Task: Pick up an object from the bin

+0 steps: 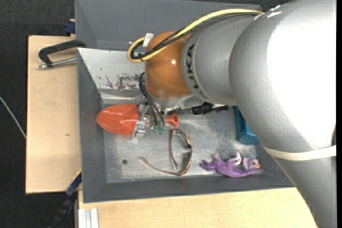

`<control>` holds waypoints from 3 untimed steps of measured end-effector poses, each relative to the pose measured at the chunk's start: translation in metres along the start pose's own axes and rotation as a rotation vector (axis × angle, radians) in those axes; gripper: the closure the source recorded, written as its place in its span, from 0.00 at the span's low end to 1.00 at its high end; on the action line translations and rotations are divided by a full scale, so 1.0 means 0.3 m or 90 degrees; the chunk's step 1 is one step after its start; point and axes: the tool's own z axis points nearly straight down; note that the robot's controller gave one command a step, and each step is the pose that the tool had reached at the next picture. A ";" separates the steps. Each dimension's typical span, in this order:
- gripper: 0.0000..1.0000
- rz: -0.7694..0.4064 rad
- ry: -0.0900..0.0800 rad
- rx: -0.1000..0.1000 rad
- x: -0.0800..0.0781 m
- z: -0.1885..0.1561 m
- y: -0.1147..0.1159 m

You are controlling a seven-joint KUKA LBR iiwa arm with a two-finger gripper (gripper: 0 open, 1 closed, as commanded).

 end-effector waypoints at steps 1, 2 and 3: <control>1.00 0.000 0.000 0.000 0.000 0.000 0.000; 1.00 -0.005 0.007 0.002 0.003 -0.137 0.015; 1.00 -0.016 0.003 -0.001 -0.040 -0.294 0.039</control>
Offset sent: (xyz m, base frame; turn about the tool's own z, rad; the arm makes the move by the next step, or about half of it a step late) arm 0.0062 0.0130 0.1122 -0.0200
